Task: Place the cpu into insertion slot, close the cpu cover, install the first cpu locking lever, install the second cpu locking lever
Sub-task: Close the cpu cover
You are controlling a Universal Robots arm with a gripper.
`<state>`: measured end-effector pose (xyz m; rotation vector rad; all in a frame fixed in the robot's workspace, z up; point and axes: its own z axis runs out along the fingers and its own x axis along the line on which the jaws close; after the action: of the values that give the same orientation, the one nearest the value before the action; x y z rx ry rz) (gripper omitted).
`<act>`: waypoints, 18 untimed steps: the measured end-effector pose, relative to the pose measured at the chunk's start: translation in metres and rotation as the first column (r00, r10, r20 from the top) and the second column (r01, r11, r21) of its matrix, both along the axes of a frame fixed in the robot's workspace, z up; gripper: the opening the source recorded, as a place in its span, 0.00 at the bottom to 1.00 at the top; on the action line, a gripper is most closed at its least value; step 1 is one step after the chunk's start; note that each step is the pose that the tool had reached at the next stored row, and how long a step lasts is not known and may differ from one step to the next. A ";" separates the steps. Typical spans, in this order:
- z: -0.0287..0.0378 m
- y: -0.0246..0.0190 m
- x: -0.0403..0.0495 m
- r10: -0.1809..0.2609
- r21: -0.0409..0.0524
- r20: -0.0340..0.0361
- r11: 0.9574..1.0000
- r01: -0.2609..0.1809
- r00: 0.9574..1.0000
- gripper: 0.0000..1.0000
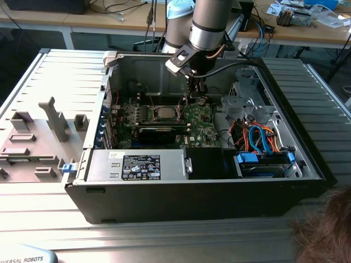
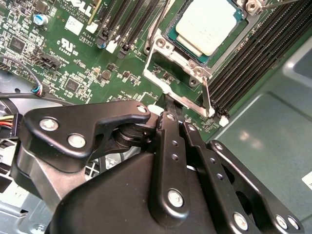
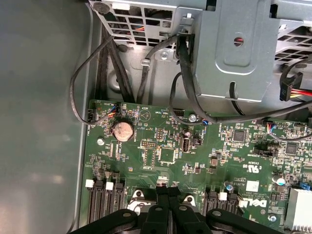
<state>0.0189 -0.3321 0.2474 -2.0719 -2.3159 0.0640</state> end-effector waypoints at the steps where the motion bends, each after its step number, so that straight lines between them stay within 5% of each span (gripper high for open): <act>1: -0.0001 0.0000 0.0000 0.000 0.000 0.000 1.000 0.000 1.000 0.11; 18: -0.0015 0.0000 -0.0066 0.000 0.000 0.000 1.000 0.000 1.000 0.11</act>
<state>0.0123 -0.3321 0.2459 -2.0720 -2.3159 0.0640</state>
